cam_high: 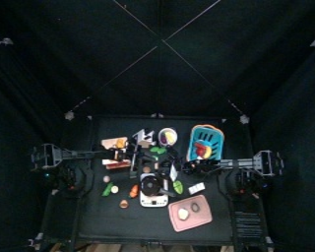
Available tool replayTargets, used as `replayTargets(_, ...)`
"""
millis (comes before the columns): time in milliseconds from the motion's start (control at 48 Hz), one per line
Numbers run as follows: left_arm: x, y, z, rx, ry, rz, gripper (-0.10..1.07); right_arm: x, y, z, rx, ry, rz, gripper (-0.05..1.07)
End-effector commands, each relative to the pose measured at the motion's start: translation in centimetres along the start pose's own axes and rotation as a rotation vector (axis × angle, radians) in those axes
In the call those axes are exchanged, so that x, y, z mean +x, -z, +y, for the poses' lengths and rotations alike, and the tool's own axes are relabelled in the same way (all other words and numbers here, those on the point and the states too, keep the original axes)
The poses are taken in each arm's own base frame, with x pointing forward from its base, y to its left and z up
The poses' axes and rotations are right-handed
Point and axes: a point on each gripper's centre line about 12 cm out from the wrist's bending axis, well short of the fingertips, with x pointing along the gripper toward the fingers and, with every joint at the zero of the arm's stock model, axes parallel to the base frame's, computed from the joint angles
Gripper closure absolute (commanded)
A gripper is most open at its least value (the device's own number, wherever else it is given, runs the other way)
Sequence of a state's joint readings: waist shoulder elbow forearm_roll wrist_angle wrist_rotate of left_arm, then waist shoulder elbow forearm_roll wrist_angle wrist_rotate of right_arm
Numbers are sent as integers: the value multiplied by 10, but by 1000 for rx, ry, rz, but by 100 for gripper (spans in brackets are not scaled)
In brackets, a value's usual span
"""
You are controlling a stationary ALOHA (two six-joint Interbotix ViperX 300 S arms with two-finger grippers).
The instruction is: Grab handle
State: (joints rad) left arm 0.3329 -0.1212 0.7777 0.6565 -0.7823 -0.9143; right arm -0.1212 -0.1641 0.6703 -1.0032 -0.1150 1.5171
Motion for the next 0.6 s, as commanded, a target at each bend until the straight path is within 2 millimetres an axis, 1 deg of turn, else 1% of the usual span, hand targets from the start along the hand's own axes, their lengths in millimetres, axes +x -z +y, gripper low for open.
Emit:
replayTargets(0, -2, -10, -2, -8, 0, -40, 60, -9, -5, 7, -10, -21, -22, 7)
replayTargets(104, -5, -11, -1, -45, -9, -72, 60, -10, 2, 7, -16, -23, -6, 8)
replayTargets(229, -9, -12, -1, -95, -1, -129, 60, -11, 4, 6, -24, -21, -2, 8)
replayTargets(375, -15, -13, 0, -125, 2, -191, 60, -11, 1, 10, -65, -30, -6, 8)
replayTargets(583, -19, -15, 4, -100, -30, -254, 60, -11, -5, 13, -71, -36, -22, 8)
